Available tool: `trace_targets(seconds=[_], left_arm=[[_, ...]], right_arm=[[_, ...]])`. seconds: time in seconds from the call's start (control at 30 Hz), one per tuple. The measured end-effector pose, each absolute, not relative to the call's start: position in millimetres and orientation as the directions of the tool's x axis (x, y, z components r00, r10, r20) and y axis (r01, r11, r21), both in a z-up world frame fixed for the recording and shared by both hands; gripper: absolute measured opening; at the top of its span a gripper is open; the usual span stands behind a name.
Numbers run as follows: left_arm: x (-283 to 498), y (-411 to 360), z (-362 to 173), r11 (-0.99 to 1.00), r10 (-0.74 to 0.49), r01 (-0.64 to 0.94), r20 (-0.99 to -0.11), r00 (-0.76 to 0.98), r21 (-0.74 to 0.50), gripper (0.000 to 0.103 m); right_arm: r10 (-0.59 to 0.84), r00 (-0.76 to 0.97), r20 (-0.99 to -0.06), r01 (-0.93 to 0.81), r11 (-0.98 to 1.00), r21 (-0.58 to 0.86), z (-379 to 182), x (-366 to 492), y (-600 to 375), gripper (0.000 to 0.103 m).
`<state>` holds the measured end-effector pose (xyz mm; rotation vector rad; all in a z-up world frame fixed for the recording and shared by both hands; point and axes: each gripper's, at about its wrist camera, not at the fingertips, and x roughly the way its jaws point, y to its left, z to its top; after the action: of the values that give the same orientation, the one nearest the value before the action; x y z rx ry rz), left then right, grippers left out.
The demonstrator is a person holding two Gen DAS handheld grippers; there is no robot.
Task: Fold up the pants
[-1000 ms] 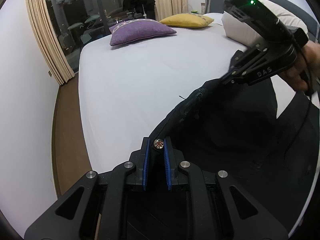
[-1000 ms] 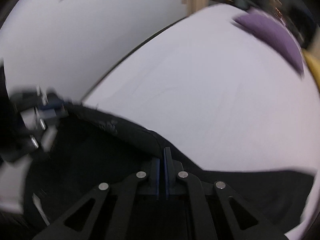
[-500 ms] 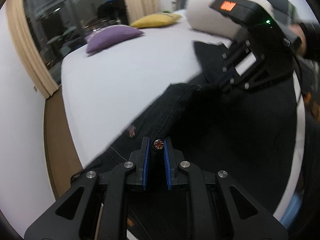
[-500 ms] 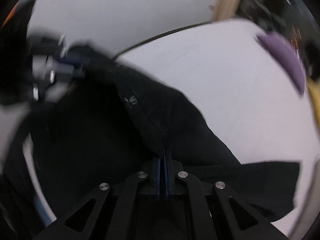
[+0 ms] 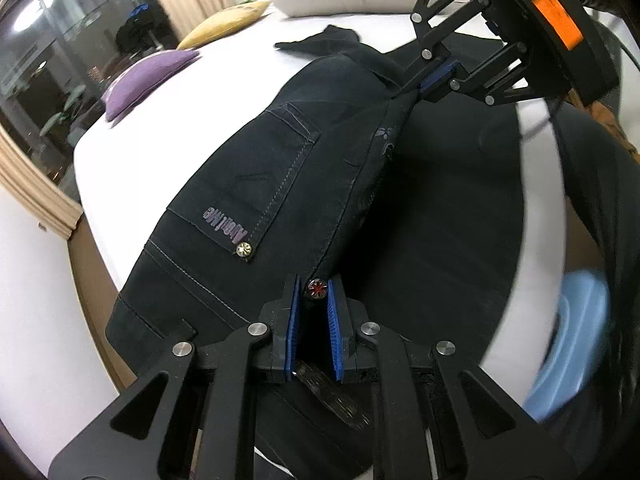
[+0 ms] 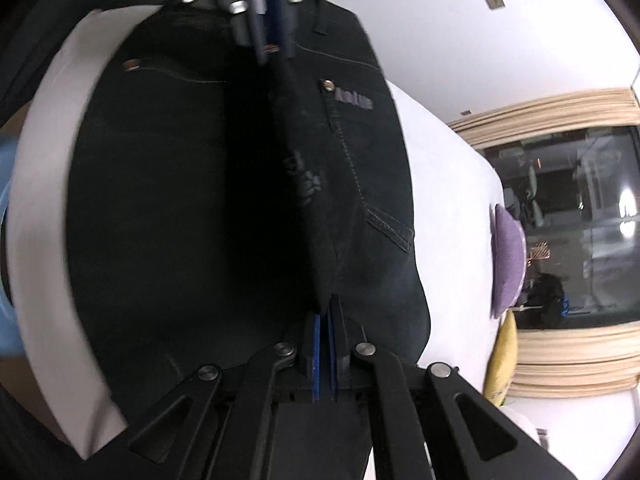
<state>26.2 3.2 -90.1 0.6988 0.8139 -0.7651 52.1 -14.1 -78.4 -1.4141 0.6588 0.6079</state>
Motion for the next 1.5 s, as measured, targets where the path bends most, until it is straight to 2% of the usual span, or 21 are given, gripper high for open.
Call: trace_targets(seconds=[0.13,0.37,0.63,0.97,1.17,1.37,1.5], left_arm=[[3.3,-2.3,-100.7,0.476,-0.309,0.841,-0.847,0.433,0.257,0.012],[-17.7,-9.8,-112.8,0.449,-0.311,0.863,-0.865,0.393,0.231,0.012],[-4.7,-10.4,-110.5,0.439,-0.317,0.874,-0.875,0.367,0.208,0.012],[2.2,-11.1,-119.7,0.454,-0.316,0.873,-0.884,0.345,0.179,0.013],[2.6,-10.9,-110.3,0.48,-0.297,0.857,-0.885,0.358,0.186,0.019],[16.1,3.7,-87.3,0.547,-0.322,0.837,-0.914,0.248,0.034,0.02],[28.9,1.9,-58.5,0.614,-0.412,0.789,-0.867,0.282,-0.035,0.02]], right_arm=[[-0.025,0.699,-0.714,-0.714,0.001,-0.7,-96.8,33.8,-6.9,0.004],[-0.037,0.664,-0.747,-0.745,0.059,-0.665,-110.1,36.6,-20.0,0.004],[-0.05,0.662,-0.748,-0.742,0.1,-0.663,-102.1,51.9,-19.7,0.004],[-0.077,0.636,-0.768,-0.759,0.118,-0.64,-118.0,75.4,-13.8,0.004],[-0.087,0.649,-0.755,-0.742,0.144,-0.655,-123.1,87.0,-11.7,0.006],[-0.111,0.66,-0.743,-0.728,0.15,-0.669,-129.0,89.4,-6.3,0.007],[-0.119,0.662,-0.74,-0.721,0.169,-0.672,-131.4,87.7,-3.9,0.007]])
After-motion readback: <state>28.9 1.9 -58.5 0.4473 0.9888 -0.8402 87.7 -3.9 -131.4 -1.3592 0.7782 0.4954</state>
